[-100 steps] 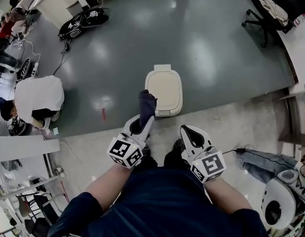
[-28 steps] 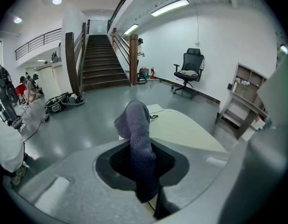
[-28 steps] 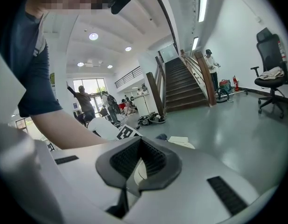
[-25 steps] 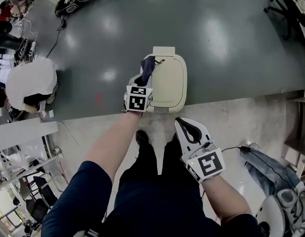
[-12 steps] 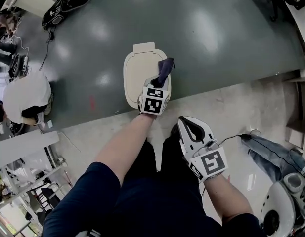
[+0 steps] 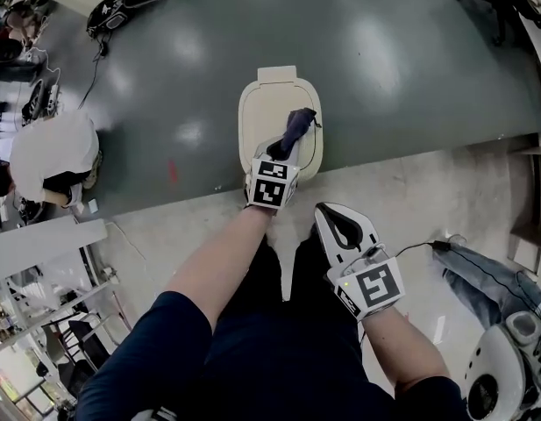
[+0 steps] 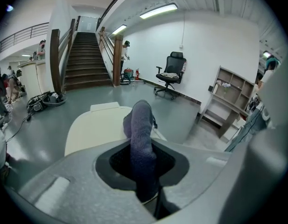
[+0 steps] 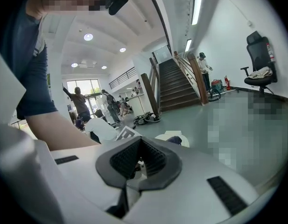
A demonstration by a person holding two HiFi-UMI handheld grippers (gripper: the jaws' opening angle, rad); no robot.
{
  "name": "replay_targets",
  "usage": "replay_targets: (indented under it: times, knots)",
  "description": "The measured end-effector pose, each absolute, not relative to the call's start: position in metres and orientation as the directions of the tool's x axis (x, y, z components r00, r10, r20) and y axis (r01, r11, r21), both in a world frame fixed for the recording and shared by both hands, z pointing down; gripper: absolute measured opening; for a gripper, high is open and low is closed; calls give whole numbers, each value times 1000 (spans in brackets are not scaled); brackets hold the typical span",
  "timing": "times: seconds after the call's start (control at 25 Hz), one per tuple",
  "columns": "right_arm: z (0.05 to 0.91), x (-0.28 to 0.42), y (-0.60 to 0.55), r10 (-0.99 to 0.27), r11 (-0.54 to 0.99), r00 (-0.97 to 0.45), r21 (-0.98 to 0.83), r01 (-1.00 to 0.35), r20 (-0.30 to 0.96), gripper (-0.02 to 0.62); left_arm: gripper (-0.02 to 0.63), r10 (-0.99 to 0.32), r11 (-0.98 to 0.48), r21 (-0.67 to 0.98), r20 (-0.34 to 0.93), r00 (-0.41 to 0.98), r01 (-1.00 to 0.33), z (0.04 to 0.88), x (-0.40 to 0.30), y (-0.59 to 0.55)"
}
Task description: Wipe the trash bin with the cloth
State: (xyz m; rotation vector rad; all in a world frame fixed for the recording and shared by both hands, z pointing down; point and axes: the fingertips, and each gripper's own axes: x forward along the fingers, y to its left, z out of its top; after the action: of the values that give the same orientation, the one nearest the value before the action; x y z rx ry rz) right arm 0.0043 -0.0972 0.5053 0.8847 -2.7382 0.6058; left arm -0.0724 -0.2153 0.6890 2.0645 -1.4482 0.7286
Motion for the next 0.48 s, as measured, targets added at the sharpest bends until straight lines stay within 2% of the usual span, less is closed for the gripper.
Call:
replay_targets:
  times: [0.28,0.48]
  knots:
    - [497,-40,-79,-456,783,-840,-316,-535,294,5,54,-691,-186,95,695,199,-978,692,-148,-173]
    - [495,-49,-74,-438,797,-851,-312,-517,291,5,54,-682,-150,112,708,184,-982,700,-159,-148]
